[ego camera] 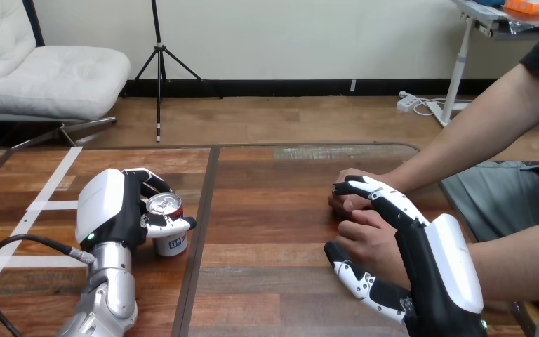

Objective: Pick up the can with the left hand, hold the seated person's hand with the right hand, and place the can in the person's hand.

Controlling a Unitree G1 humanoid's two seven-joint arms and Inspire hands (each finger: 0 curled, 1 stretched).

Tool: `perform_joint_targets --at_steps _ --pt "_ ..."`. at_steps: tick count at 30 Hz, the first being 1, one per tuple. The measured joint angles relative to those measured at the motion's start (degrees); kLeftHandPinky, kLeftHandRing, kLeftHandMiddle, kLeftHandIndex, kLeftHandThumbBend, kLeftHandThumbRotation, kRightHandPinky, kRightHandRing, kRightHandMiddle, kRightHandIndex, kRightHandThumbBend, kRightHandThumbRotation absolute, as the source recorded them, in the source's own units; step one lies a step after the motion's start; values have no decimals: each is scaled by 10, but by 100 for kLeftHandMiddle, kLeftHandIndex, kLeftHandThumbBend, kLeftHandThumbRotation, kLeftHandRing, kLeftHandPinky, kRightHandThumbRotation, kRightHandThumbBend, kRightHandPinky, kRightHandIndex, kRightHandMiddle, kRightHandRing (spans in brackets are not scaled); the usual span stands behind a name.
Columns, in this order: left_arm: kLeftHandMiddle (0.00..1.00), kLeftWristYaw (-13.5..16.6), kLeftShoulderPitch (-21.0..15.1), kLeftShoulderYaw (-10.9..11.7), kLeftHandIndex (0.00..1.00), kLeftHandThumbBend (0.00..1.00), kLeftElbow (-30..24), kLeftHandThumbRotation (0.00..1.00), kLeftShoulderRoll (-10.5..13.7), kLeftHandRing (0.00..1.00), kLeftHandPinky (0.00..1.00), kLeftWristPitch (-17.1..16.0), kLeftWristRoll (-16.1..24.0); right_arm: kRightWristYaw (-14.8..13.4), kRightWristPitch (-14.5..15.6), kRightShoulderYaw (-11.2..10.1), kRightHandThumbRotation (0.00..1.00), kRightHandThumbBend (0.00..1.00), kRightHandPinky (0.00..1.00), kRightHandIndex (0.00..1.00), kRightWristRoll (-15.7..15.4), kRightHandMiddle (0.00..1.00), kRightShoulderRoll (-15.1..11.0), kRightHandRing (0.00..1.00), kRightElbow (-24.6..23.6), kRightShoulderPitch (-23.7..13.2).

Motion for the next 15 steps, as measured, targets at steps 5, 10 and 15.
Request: perform_joint_targets --at_steps 5,10,15 --pt "48 1 0 0 49 70 0 0 0 43 37 -1 0 0 1 0 0 47 79 74 0 83 0 86 0 0" --pt "48 5 0 -1 49 71 3 0 0 43 37 -5 2 0 1 0 0 47 79 74 -1 83 -1 86 0 0" --pt "48 11 1 -3 49 71 5 0 0 43 37 -11 3 0 1 0 0 47 79 74 -1 83 0 86 0 1"
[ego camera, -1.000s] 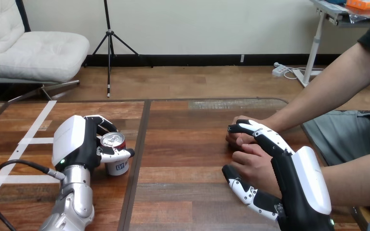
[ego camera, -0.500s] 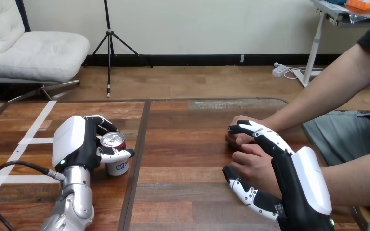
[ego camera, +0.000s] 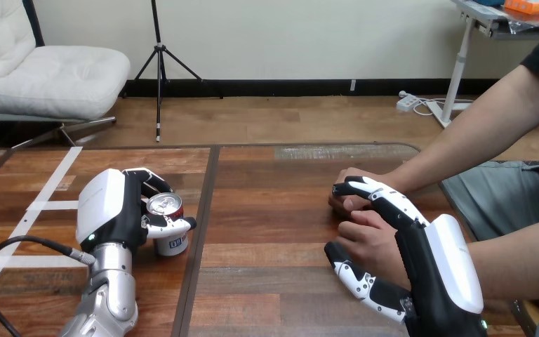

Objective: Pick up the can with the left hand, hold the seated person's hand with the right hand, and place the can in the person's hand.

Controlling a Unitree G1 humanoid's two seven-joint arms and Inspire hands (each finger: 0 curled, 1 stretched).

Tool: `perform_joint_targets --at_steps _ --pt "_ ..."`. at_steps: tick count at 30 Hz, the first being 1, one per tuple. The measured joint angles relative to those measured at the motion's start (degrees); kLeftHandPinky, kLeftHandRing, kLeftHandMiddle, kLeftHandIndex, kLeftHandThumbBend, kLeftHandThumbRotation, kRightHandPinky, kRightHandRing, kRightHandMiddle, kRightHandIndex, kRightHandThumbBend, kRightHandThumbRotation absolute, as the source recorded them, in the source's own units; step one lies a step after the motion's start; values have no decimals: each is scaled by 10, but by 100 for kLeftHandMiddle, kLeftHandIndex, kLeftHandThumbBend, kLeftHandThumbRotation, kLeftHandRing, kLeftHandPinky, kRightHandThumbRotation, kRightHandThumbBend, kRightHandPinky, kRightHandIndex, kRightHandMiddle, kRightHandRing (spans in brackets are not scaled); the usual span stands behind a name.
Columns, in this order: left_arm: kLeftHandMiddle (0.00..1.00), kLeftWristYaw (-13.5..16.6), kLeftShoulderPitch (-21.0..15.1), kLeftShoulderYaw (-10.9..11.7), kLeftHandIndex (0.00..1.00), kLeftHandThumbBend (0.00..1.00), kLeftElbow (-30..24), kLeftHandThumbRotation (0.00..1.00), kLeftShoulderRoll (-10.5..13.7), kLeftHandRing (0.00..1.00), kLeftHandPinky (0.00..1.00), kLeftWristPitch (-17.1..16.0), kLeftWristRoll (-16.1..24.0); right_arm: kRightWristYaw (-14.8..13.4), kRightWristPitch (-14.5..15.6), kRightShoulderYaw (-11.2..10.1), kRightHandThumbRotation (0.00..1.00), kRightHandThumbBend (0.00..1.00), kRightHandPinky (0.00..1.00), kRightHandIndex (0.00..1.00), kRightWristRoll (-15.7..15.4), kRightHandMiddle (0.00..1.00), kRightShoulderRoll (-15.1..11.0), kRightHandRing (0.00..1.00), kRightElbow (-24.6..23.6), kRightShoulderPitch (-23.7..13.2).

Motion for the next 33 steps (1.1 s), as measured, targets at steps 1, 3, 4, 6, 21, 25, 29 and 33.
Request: perform_joint_targets --at_steps 1,3,4,6,21,25,29,33 --pt "48 0 0 0 49 71 0 0 0 43 37 -1 0 0 0 0 0 47 79 74 0 83 0 86 0 0" --pt "48 2 1 0 49 71 0 0 0 43 37 -4 0 0 0 0 0 47 79 74 0 83 0 86 0 1" --pt "48 3 2 0 49 71 0 0 0 43 37 -6 0 0 0 0 0 47 80 74 0 83 0 86 0 1" --pt "48 4 3 0 49 71 0 0 0 43 37 -10 0 0 0 0 0 47 80 75 0 83 0 86 0 1" --pt "44 -26 23 34 47 70 -5 0 -9 39 34 -91 -77 0 0 0 0 47 80 75 2 83 0 86 0 2" --pt "44 -35 29 45 47 71 -10 0 -12 39 34 -106 -93 0 0 0 0 48 80 75 2 83 0 86 0 2" --pt "44 -42 34 52 47 71 -15 0 -14 39 34 -117 -102 0 0 1 0 48 81 75 4 83 0 86 0 2" --pt "44 -48 41 59 47 72 -25 0 -17 38 33 -127 -109 0 0 1 0 48 81 75 5 83 0 86 0 2"
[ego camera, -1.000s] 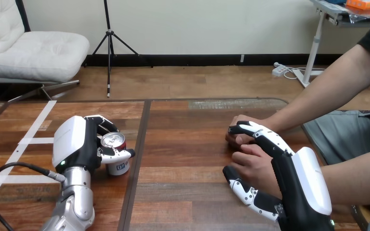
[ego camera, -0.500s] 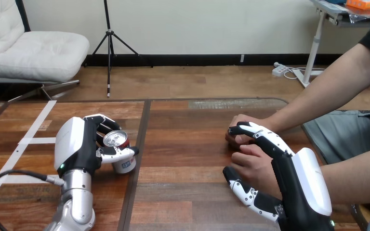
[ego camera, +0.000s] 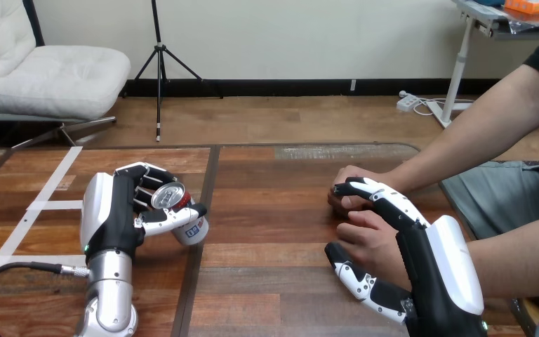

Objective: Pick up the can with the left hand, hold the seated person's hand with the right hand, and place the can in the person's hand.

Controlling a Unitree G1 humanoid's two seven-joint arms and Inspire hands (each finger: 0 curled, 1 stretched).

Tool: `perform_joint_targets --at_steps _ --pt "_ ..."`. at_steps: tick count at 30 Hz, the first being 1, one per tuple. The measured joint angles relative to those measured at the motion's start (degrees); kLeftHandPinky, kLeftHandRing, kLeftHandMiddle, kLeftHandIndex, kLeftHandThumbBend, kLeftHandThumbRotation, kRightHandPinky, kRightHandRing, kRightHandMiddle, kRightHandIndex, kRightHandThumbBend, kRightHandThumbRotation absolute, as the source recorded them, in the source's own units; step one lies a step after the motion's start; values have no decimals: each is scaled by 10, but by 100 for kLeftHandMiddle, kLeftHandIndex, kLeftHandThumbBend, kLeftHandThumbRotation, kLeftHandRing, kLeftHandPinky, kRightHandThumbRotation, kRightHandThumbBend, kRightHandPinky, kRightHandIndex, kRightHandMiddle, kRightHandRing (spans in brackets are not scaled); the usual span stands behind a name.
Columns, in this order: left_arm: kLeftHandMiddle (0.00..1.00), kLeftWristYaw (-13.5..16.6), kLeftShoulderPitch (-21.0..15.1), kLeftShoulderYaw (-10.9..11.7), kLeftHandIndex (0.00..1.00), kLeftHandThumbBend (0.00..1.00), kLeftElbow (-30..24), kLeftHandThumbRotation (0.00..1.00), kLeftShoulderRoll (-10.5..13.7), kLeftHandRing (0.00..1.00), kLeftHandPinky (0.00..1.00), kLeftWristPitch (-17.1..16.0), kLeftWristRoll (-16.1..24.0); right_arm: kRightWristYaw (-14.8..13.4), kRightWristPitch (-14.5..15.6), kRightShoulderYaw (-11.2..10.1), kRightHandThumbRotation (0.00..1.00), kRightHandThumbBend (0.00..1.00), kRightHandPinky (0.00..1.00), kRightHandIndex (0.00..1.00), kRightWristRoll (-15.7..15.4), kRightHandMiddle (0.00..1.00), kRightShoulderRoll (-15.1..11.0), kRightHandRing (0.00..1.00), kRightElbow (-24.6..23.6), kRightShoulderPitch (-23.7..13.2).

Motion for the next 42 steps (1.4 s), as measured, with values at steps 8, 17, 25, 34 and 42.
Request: perform_joint_targets --at_steps 8,17,25,34,42 --pt "44 -9 16 10 48 72 -29 0 -4 38 33 -18 -5 0 0 0 0 48 81 75 0 83 0 86 0 0" --pt "44 -17 31 11 48 72 -65 0 -4 38 33 -30 -7 -2 0 1 0 48 80 75 -1 83 0 86 0 0" --pt "45 -31 45 13 47 72 -103 0 -5 38 33 -39 -8 -5 0 2 0 49 80 76 -6 83 1 85 0 0" --pt "45 -47 66 15 47 72 -158 0 -9 38 33 -39 -10 1 11 1 0 51 81 78 -1 84 0 86 -6 0" --pt "45 -63 85 15 46 71 -205 0 -12 38 32 -40 -10 11 31 -2 0 57 81 79 -5 85 -3 86 -25 0"
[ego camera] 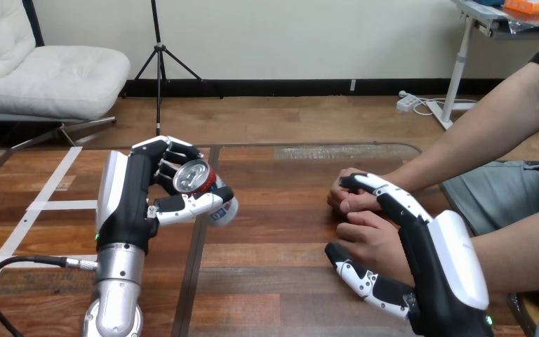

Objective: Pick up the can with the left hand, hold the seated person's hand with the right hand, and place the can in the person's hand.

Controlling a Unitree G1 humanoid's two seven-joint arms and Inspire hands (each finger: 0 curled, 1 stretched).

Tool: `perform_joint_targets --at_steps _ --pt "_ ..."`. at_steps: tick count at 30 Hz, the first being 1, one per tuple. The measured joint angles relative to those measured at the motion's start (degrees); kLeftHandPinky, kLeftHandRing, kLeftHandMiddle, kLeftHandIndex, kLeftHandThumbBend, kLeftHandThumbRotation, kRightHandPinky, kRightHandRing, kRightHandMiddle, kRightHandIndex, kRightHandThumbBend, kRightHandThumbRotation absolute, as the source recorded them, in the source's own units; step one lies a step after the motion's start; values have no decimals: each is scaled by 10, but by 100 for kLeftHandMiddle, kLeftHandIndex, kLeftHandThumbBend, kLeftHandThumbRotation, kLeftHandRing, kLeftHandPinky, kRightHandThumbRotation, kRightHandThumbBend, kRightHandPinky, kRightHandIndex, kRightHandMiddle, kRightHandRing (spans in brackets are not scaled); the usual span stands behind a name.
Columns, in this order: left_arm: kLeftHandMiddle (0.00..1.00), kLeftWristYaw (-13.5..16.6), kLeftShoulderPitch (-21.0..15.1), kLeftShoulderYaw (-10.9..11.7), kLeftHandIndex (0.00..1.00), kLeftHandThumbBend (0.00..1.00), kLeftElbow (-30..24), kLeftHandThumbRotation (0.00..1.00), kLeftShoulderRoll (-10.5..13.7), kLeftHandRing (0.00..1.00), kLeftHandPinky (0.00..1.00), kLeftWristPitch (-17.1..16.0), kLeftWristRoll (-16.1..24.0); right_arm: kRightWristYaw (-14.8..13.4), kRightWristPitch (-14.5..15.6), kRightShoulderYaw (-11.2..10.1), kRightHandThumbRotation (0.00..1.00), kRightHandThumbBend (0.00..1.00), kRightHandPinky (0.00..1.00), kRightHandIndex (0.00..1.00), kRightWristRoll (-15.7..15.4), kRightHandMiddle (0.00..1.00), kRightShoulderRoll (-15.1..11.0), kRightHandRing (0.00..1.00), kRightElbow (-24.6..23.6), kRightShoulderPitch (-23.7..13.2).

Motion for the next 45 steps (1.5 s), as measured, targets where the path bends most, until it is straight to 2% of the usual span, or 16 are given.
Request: perform_joint_targets --at_steps 6,12,20,31,39,45 --pt "45 -12 15 1 46 71 -31 0 -3 38 32 0 0 8 23 -8 0 61 80 81 -24 85 -5 87 -21 0" --pt "45 -22 29 4 46 70 -55 0 -12 38 31 0 -1 34 55 -20 0 65 80 85 -42 88 -22 89 -51 0" --pt "45 -35 42 5 46 70 -73 0 -20 37 31 0 0 82 102 -40 0 71 80 89 -70 90 -53 90 -94 0" --pt "45 -44 49 6 46 69 -74 0 -23 37 31 -4 0 137 150 -70 0 83 78 86 -107 87 -100 85 -131 -1" --pt "45 -46 50 6 46 69 -74 0 -24 38 32 -9 0 185 191 -87 0 84 78 85 -127 86 -128 85 -139 -6" --pt "45 -46 51 6 46 69 -74 0 -25 38 32 -10 1 222 221 -92 0 85 77 84 -142 86 -150 84 -141 -11"
